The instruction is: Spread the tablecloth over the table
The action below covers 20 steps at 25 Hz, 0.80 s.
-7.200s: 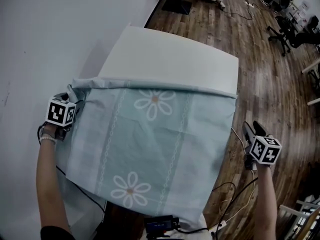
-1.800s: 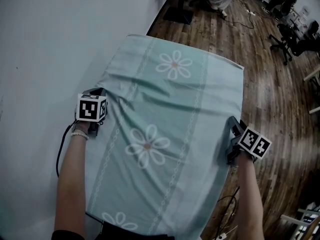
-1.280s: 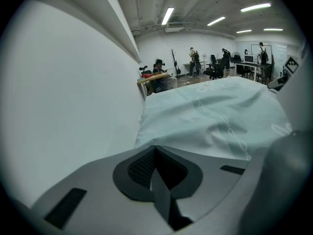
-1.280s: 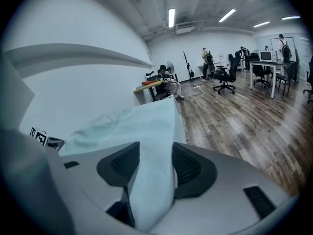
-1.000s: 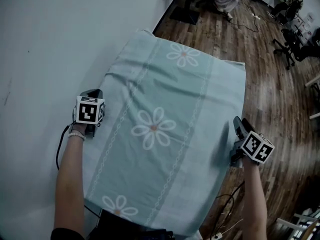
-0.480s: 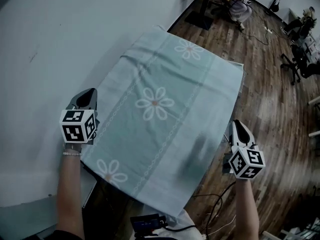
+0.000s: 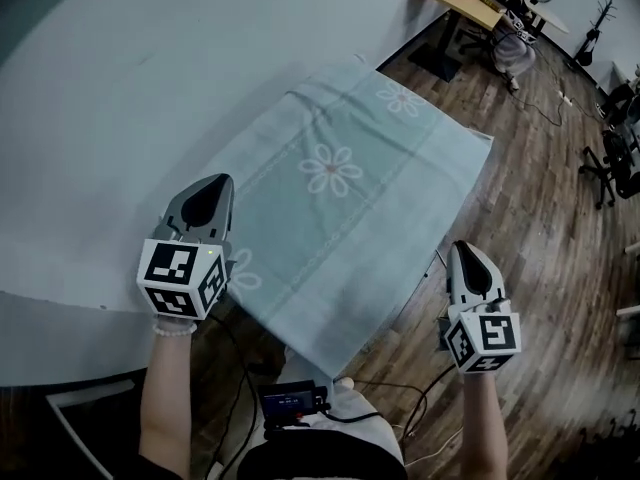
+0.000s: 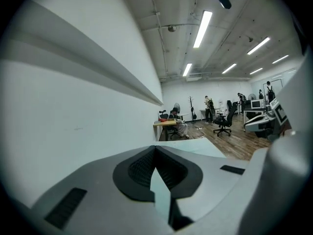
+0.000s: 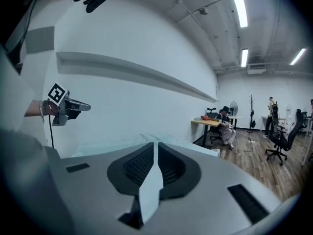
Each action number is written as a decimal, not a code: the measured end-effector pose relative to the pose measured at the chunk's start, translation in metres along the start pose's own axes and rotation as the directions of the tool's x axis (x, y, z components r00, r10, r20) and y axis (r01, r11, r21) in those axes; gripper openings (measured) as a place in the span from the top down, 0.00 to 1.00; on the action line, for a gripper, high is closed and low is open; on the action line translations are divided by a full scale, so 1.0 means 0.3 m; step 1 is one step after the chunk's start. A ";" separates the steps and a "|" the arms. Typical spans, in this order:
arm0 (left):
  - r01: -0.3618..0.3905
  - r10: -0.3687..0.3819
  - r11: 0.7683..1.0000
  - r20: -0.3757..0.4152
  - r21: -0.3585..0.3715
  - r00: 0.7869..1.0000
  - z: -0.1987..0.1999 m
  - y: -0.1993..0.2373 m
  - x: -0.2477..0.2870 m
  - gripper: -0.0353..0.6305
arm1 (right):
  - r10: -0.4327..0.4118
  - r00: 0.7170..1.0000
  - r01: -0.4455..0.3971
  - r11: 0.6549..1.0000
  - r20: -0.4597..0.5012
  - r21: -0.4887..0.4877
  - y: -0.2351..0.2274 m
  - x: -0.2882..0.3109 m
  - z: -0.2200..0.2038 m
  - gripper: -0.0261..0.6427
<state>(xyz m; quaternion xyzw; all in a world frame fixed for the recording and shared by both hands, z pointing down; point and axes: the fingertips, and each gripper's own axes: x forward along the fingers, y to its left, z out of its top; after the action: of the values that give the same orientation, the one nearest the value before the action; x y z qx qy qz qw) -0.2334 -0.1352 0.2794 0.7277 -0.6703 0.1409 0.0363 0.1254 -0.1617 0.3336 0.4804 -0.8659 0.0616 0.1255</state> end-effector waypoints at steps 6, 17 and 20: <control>0.011 -0.013 0.999 0.071 0.036 0.997 0.082 -0.172 -0.248 0.93 | 0.094 0.993 -0.089 0.994 0.077 -0.067 0.112 -0.142 0.081 0.89; 0.051 -0.057 0.996 0.072 0.071 0.996 0.065 -0.406 -0.572 0.93 | 0.216 0.969 -0.204 0.973 0.117 -0.108 0.268 -0.351 0.127 0.89; 0.057 -0.060 0.998 0.064 0.041 0.996 0.056 -0.442 -0.617 0.93 | 0.227 0.966 -0.213 0.970 0.125 -0.118 0.296 -0.387 0.132 0.89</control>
<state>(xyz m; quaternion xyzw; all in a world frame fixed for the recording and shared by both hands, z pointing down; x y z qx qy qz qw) -0.1116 0.0525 0.2343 0.7518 -0.6466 0.1292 0.0043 0.1029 -0.0287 0.2646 0.3771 -0.9225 -0.0032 0.0827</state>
